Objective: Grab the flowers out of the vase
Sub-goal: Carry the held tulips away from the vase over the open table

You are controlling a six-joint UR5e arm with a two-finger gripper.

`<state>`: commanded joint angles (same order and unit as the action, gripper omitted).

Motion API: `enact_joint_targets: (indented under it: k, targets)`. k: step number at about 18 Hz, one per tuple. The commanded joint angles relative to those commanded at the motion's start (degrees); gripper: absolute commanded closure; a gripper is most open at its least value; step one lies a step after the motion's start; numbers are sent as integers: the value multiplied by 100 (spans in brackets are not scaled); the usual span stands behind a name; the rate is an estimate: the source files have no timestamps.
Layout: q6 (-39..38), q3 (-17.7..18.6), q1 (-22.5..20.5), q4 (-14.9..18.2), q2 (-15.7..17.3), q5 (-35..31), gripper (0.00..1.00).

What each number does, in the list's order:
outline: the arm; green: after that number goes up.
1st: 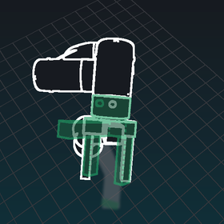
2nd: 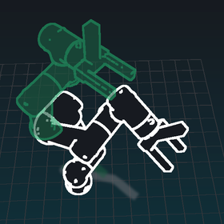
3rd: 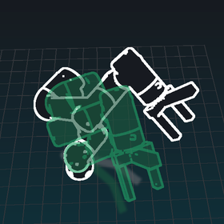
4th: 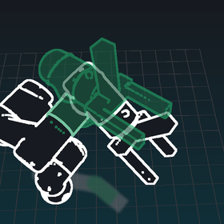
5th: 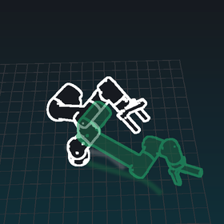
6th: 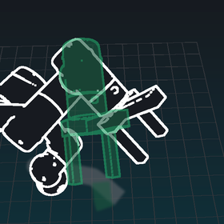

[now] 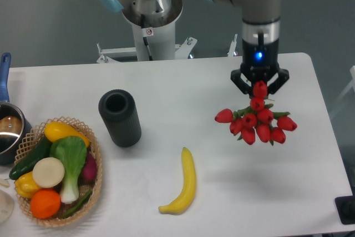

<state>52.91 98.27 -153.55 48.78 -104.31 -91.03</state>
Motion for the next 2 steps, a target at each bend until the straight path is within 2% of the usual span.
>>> enact_joint_targets:
  k: [2]
  targets:
    - [-9,17,106,-17,-142,-291,100]
